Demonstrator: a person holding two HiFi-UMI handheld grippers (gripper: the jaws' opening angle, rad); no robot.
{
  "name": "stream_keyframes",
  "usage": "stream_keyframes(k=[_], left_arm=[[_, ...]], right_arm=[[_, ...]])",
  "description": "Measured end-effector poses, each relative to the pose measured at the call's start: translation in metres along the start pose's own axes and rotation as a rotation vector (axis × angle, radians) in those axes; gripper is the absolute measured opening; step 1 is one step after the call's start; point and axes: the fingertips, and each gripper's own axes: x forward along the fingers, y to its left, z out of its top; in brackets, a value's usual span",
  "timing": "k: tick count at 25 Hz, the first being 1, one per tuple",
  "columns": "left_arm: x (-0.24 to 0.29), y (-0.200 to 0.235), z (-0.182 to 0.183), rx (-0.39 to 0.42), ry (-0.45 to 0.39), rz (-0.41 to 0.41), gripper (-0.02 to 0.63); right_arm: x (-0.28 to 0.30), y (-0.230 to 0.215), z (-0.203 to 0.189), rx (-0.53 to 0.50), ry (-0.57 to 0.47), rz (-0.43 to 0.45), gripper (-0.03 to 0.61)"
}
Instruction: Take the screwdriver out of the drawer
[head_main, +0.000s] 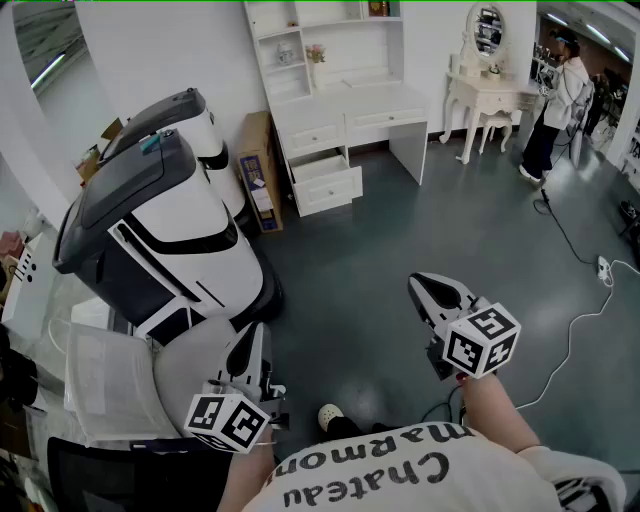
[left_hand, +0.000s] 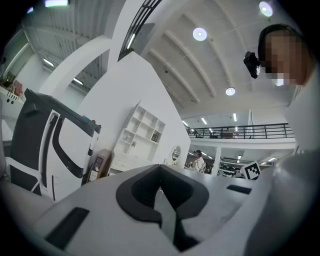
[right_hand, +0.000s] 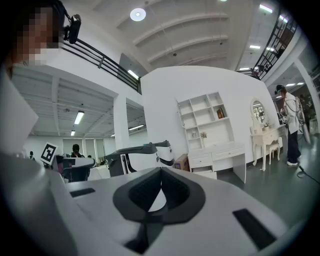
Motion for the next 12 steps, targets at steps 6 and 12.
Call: stream_keyframes(k=[6,12], left_arm=[[0.0003,-0.0039,-0.0032,-0.002,-0.003,-0.003,0.023],[-0.0021,-0.0078,-0.006,0.001,0.01,-0.006,0.023]], right_arm=[[-0.0023,-0.0007,-0.0019,-0.01,0.001,0.006,0.027],[-0.0081,-0.0034,-0.0045,0.001,-0.001,0.001,0.028]])
